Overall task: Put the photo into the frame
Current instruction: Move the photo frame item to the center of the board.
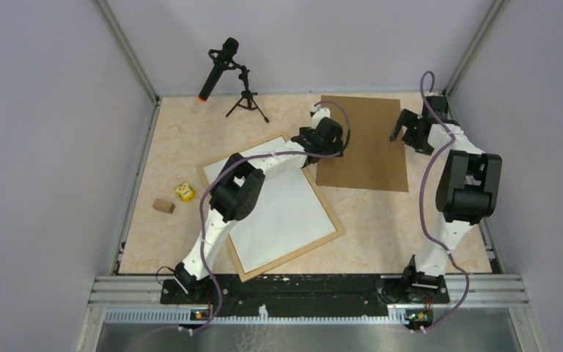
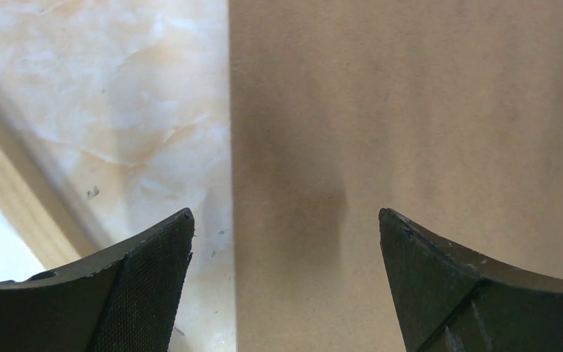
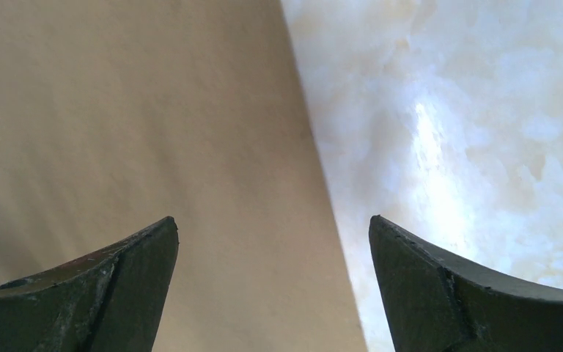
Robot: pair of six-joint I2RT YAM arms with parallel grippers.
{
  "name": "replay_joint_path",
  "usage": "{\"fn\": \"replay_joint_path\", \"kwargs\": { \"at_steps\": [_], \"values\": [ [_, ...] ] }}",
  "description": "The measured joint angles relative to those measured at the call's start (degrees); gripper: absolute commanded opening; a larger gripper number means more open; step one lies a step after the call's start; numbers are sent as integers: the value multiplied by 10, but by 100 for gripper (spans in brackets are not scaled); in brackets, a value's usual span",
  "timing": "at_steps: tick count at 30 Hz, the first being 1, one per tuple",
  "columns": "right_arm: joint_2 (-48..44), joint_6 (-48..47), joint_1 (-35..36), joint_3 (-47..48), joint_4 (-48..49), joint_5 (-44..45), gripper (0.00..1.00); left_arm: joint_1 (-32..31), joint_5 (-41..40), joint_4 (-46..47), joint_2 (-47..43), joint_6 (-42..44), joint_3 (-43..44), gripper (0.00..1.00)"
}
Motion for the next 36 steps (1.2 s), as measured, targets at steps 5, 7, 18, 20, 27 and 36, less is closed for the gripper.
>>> {"fn": "replay_joint_path", "kwargs": {
  "at_steps": [5, 7, 18, 20, 27, 36],
  "values": [
    [0, -35, -2, -9, -44, 8, 99, -5, -38, -23, 2, -26, 5, 98],
    [0, -42, -2, -19, -53, 7, 99, -5, -37, -31, 5, -31, 11, 98],
    [-1, -49, -2, -48, -65, -12, 99, -2, 5, -51, 13, -106, 23, 98],
    [0, -52, -2, -49, -65, -22, 99, -1, 31, -52, 13, -119, 27, 98],
    [7, -70, -11, -49, -51, -45, 99, 22, 165, -30, 16, -145, 31, 98],
    [13, -105, -21, -49, -33, -27, 99, 48, 299, 19, 23, -174, 26, 98]
  ]
}}
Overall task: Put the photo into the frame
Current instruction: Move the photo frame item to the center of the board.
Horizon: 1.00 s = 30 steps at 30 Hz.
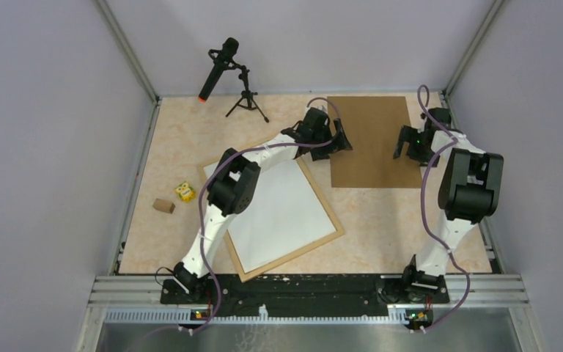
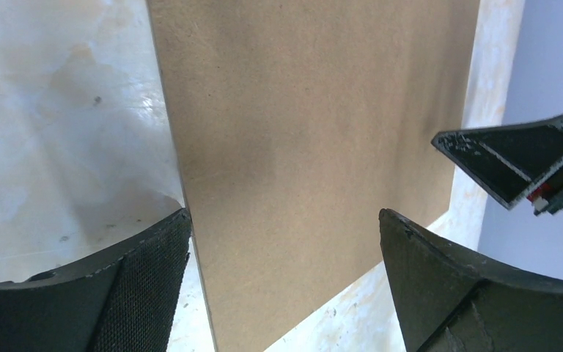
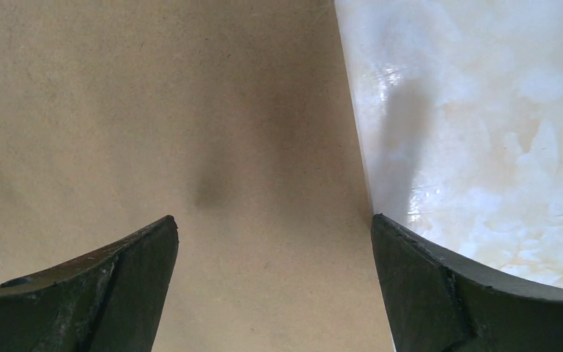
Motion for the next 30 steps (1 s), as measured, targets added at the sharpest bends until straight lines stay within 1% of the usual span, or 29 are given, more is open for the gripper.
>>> {"fn": "replay_joint_path", "kwargs": {
  "at_steps": [5, 8, 14, 23, 30],
  "values": [
    [2, -8, -10, 0, 10, 1, 99, -3, 25, 2, 0, -5, 0, 98],
    [3, -13, -14, 0, 14, 0, 99, -7, 29, 12, -5, -9, -15, 98],
    [1, -18, -14, -8, 28, -11, 98, -25, 29, 17, -58, -12, -88, 98],
    [-8, -23, -16, -31, 71, -24, 97, -38, 26, 14, -114, -12, -118, 98],
    [-32, -22, -16, -75, 113, -68, 97, -60, 14, 20, -192, -12, -196, 98]
  ]
}}
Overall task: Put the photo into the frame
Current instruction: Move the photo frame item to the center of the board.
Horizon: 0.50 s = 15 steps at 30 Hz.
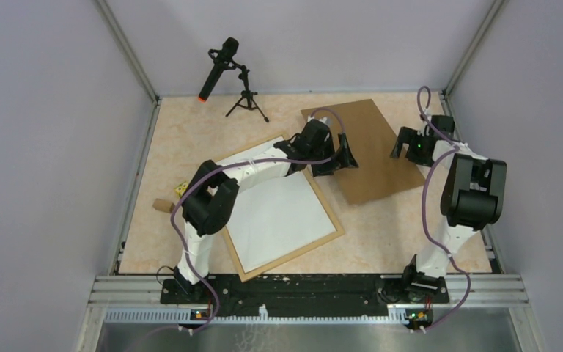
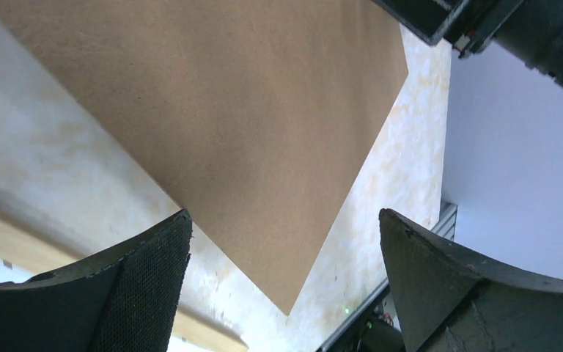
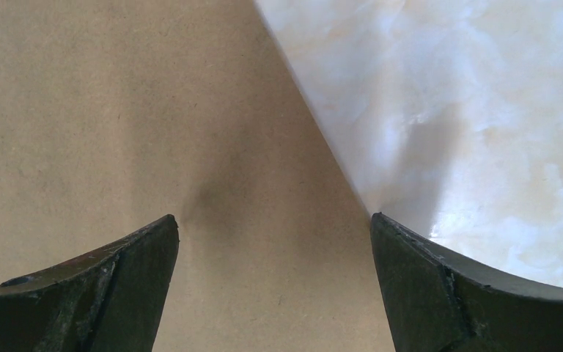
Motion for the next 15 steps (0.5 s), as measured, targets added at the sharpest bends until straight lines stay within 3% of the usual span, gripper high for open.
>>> {"fn": "replay_joint_path", "kwargs": {
  "at_steps": [8, 15],
  "values": [
    [-45, 6, 36, -68, 36, -24, 97, -22, -1, -3, -88, -11, -113, 98],
    [-57, 33, 148, -89, 37, -114, 97, -38, -22, 50, -191, -31, -235, 98]
  ]
}}
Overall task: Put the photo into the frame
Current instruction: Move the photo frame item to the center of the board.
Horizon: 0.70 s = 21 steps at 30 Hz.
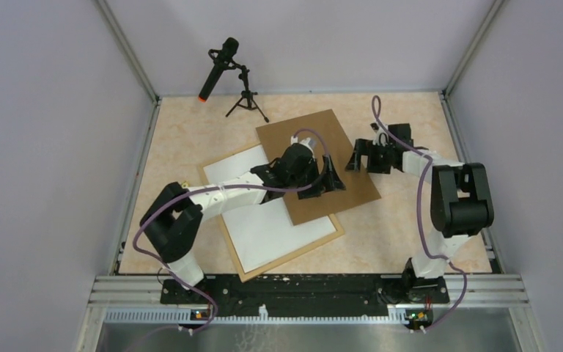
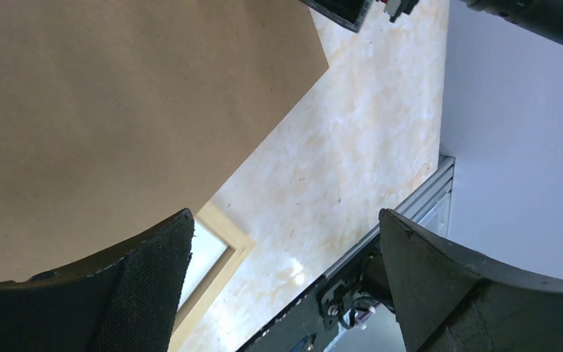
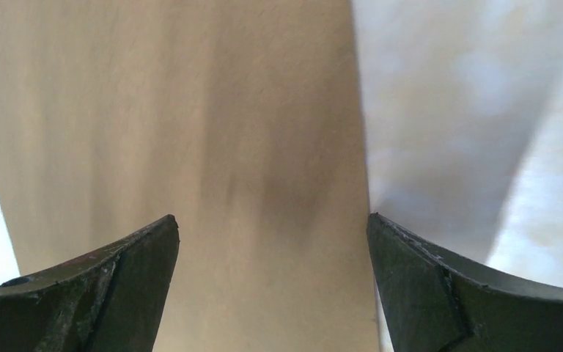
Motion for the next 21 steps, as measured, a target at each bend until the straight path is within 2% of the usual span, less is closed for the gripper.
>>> {"fn": "replay_joint_path", "kwargs": {
  "at_steps": [6, 14, 17, 21],
  "values": [
    [-17, 13, 34, -23, -1, -31, 97, 0, -40, -13, -86, 10, -78, 98],
    [-31, 33, 35, -35, -3, -19, 98, 17, -106, -89, -205, 73, -112, 99],
    [-32, 38, 35, -38, 1, -18, 98, 76, -100, -81, -280, 72, -185, 98],
    [-29, 43, 35, -38, 6, -19, 98, 186, -55, -32, -321, 57, -279, 98]
  ]
}}
